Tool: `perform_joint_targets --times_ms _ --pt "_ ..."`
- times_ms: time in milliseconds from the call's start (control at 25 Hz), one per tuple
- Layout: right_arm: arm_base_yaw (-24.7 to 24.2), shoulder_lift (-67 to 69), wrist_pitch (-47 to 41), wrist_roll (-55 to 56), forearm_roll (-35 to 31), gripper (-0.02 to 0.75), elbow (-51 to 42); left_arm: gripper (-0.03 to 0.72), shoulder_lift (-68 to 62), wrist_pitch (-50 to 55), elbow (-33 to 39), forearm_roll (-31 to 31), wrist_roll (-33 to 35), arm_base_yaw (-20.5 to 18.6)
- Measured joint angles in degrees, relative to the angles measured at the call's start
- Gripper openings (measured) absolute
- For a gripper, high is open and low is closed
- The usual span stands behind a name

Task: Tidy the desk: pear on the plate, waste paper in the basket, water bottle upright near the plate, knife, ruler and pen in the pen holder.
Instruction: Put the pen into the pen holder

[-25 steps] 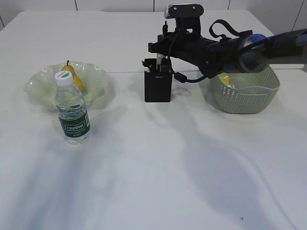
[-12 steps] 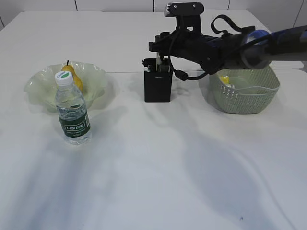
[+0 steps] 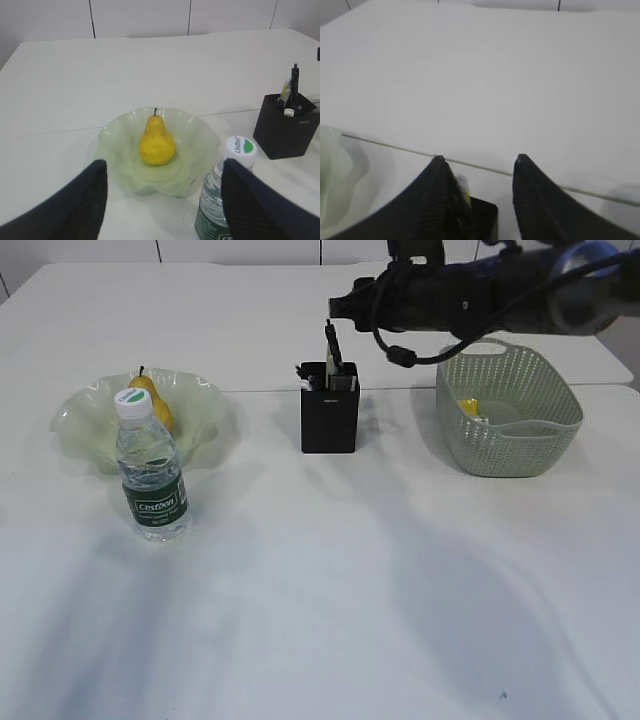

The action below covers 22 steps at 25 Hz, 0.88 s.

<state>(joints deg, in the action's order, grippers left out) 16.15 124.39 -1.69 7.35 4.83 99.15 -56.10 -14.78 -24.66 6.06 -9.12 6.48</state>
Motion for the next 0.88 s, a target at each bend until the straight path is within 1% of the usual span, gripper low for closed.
perform_joint_targets --times_ms 200,360,400,440,600,720,800,880 --pt "-1.91 -5.62 -11.52 0.00 0.00 0.326 0.00 0.507 0.00 0.00 0.00 0.00 0.00 0.00" --pt "-2.60 -11.19 -23.72 0.00 0.00 0.327 0.00 0.507 0.00 0.00 0.00 0.00 0.00 0.00" --pt "-2.60 -11.19 -23.72 0.00 0.00 0.327 0.00 0.506 0.00 0.03 0.00 0.00 0.00 0.00" --pt "-2.60 -13.76 -30.15 0.00 0.24 0.328 0.00 0.506 0.00 0.27 0.00 0.00 0.00 0.00" --pt "-2.60 -17.75 -39.82 -0.35 1.27 0.328 0.00 0.506 0.00 2.77 0.00 0.00 0.00 0.00" --pt "-2.60 -20.43 -46.79 -1.40 2.44 0.328 0.00 0.503 0.84 8.66 -0.48 0.00 0.00 0.00" --pt "-2.60 -22.34 -50.13 -1.92 3.14 0.328 0.00 0.501 1.93 15.26 -2.66 -0.13 0.00 0.00" --pt "-2.60 -24.91 -51.40 -2.16 3.55 0.327 -1.15 0.500 3.13 21.48 -5.71 -0.23 0.00 0.00"
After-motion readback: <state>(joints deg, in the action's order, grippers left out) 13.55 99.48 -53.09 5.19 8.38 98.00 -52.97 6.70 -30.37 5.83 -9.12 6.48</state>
